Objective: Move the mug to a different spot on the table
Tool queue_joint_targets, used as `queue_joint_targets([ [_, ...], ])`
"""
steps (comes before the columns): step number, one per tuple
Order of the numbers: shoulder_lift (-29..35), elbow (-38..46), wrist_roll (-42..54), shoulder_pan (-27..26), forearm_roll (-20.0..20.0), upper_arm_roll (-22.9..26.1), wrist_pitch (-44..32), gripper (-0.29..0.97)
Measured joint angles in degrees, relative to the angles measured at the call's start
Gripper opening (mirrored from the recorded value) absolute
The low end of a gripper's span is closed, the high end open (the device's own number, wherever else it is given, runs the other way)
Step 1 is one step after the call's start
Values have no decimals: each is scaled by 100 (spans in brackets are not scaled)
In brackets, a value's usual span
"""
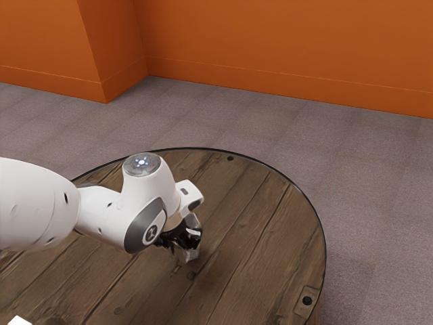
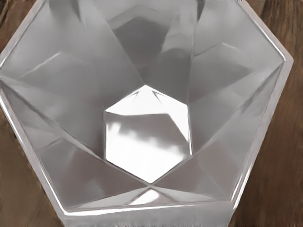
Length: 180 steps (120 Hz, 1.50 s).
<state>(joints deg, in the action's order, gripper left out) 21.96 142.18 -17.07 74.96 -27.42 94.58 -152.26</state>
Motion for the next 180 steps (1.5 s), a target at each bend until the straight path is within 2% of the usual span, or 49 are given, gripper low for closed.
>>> queue_joint_targets([
  [36, 104, -196, 379, 75, 48, -70, 20, 8],
  [58, 175, -206, 596, 86, 68, -473, 62, 5],
  [80, 727, -181, 818, 35, 31, -904, 288, 2],
  [123, 1004, 22, 1217, 36, -699, -1051, 419, 1],
  [144, 1070, 210, 1451, 68, -900, -1029, -18, 1],
  [164, 1122, 421, 1678, 79, -1564, -505, -815, 2],
  [174, 1248, 423, 1956, 80, -2606, -264, -1070, 2],
  [180, 1274, 420, 2138, 80, -3077, -210, -1179, 2],
])
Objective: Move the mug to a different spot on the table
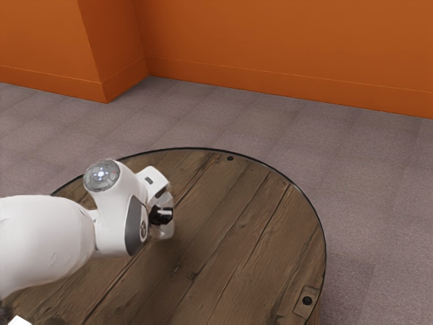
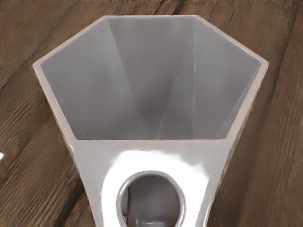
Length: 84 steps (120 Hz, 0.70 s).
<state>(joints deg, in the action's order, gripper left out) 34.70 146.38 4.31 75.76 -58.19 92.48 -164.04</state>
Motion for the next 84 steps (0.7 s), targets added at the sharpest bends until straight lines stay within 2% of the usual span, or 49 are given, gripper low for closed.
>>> queue_joint_targets([
  [12, 51, 18, 360, 1, -528, 54, -152, 3],
  [40, 352, 232, 1108, 5, -1006, 270, -351, 2],
  [57, 432, 260, 1584, 1, -1671, 301, -403, 2],
  [84, 516, 263, 2174, 10, -2115, 408, -434, 2],
])
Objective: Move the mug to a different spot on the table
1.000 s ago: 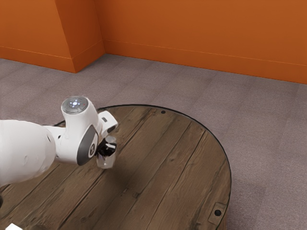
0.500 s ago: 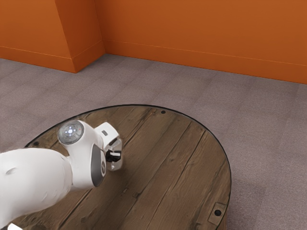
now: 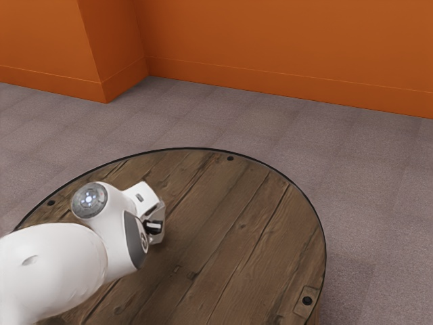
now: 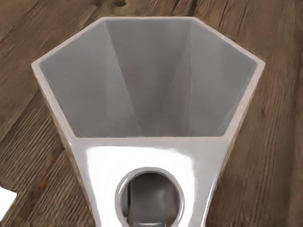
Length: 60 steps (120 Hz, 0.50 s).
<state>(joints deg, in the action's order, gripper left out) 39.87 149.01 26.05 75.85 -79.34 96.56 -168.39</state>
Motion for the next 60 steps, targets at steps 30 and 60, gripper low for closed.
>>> queue_joint_targets([
  [30, 148, 9, 451, 42, -475, 269, 13, 21],
  [60, 155, 313, 754, -148, -1749, 568, 189, 54],
])
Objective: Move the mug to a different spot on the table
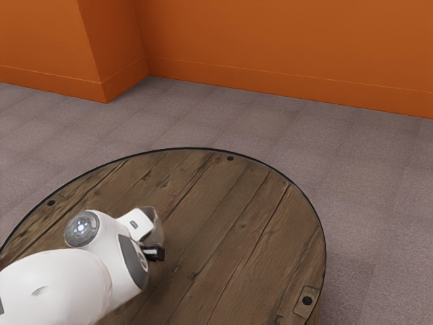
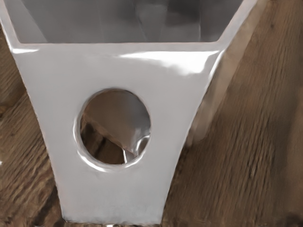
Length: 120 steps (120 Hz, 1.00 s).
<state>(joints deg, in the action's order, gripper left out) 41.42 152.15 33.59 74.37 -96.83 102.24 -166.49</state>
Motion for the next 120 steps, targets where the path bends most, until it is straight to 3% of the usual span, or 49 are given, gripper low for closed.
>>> queue_joint_targets([
  [14, -47, 76, 94, -187, -317, -7, 62, 60],
  [46, -121, -137, 250, -310, -631, -23, 188, 66],
  [72, -152, -816, 336, -296, -549, -72, 287, 67],
  [86, -628, -1050, 366, -226, 89, -432, 407, 67],
  [104, -761, -1415, 342, -198, 1062, -748, 718, 68],
  [112, -775, -1588, 293, -143, 1721, -1091, 1050, 68],
  [120, -888, -2144, 166, -13, 2897, -1563, 1661, 68],
])
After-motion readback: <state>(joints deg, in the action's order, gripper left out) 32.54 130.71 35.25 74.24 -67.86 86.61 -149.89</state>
